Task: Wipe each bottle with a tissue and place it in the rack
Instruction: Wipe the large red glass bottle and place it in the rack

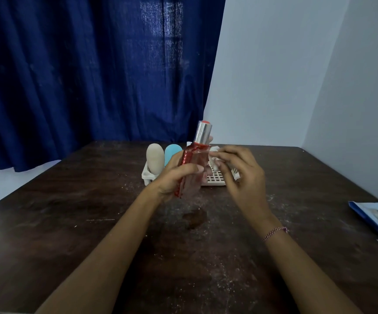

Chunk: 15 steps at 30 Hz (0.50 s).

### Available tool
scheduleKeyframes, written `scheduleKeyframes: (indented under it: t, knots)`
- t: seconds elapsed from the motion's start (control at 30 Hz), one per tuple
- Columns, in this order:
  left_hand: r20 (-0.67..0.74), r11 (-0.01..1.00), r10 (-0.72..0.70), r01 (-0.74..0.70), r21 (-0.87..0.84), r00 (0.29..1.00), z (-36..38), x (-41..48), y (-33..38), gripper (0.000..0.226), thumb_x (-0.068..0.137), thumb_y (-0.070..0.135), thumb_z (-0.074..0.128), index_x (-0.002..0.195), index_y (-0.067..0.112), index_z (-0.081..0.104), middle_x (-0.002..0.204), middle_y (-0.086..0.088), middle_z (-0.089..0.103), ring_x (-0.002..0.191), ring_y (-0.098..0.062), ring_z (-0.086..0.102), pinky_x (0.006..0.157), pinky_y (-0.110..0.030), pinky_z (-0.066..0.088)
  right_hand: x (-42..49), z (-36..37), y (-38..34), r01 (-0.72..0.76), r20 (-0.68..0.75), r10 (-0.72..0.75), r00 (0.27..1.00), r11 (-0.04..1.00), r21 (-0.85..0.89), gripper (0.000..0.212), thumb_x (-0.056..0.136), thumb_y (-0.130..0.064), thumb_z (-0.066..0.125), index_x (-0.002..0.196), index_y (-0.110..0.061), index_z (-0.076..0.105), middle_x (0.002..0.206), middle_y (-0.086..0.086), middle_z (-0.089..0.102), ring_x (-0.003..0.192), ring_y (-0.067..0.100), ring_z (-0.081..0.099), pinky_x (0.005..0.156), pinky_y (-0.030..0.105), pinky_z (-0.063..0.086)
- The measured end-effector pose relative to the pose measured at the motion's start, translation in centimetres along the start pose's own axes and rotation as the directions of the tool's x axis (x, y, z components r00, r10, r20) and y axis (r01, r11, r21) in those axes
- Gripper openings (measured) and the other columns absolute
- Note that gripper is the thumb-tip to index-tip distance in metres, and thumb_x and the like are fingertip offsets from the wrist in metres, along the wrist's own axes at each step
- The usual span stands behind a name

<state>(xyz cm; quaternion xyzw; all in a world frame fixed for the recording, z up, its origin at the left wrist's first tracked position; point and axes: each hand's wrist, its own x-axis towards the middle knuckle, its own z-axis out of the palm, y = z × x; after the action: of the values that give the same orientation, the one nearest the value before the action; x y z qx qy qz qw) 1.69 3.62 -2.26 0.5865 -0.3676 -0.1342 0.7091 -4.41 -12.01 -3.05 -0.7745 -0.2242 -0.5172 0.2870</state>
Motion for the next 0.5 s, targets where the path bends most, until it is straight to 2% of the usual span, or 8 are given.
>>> scheduleKeyframes:
  t: [0.07, 0.17, 0.27, 0.37, 0.5]
  knots:
    - [-0.011, 0.998, 0.0, 0.0, 0.056, 1.0, -0.1, -0.1, 0.1, 0.061, 0.058, 0.028, 0.069, 0.117, 0.022, 0.054, 0.112, -0.018, 0.062, 0.094, -0.022, 0.062, 0.089, -0.041, 0.05, -0.1, 0.0, 0.4, -0.026, 0.01, 0.026, 1.0, 1.0, 0.006, 0.023, 0.087, -0.012, 0.057, 0.107, -0.006, 0.066, 0.107, 0.006, 0.062, 0.103, 0.015, 0.056, 0.087, 0.034, 0.051]
    - [-0.009, 0.981, 0.035, -0.033, 0.19, 0.999, 0.2, -0.3, 0.3, 0.052, 0.056, 0.032, 0.067, 0.106, 0.023, 0.056, 0.097, -0.004, 0.064, 0.09, -0.013, 0.062, 0.082, -0.027, 0.052, -0.4, 0.2, -0.4, 0.005, -0.023, -0.004, 1.0, 1.0, 0.003, 0.024, 0.087, -0.012, 0.057, 0.11, -0.007, 0.064, 0.109, 0.005, 0.061, 0.105, 0.013, 0.054, 0.089, 0.03, 0.05]
    - [-0.006, 0.967, 0.081, -0.077, 0.244, 0.997, 0.2, -0.3, 0.2, 0.043, 0.062, 0.032, 0.065, 0.103, 0.023, 0.057, 0.091, 0.004, 0.064, 0.092, -0.015, 0.06, 0.086, -0.031, 0.049, -0.6, 0.9, -2.0, 0.119, -0.012, -0.118, 0.993, 0.992, 0.032, 0.027, 0.087, -0.01, 0.059, 0.114, -0.011, 0.058, 0.112, 0.002, 0.059, 0.11, 0.006, 0.048, 0.096, 0.021, 0.042]
    - [-0.04, 0.966, 0.086, -0.073, 0.25, 0.996, -0.2, -0.3, -0.1, 0.044, 0.062, 0.034, 0.065, 0.104, 0.024, 0.056, 0.093, 0.005, 0.065, 0.097, -0.018, 0.059, 0.091, -0.037, 0.047, -0.9, 1.3, -2.1, 0.169, 0.037, -0.169, 0.985, 0.985, 0.016, 0.029, 0.085, -0.003, 0.062, 0.114, -0.008, 0.061, 0.114, 0.007, 0.061, 0.113, 0.01, 0.048, 0.1, 0.024, 0.04]
    - [-0.025, 0.947, 0.087, -0.075, 0.313, 0.996, 0.0, -0.3, -0.1, 0.04, 0.059, 0.034, 0.061, 0.098, 0.027, 0.056, 0.084, 0.013, 0.063, 0.087, -0.008, 0.058, 0.08, -0.024, 0.046, -0.7, 0.7, -1.3, 0.116, 0.004, -0.116, 0.993, 0.993, 0.018, 0.035, 0.084, 0.001, 0.061, 0.116, -0.013, 0.058, 0.115, 0.006, 0.062, 0.113, 0.013, 0.05, 0.099, 0.029, 0.043]
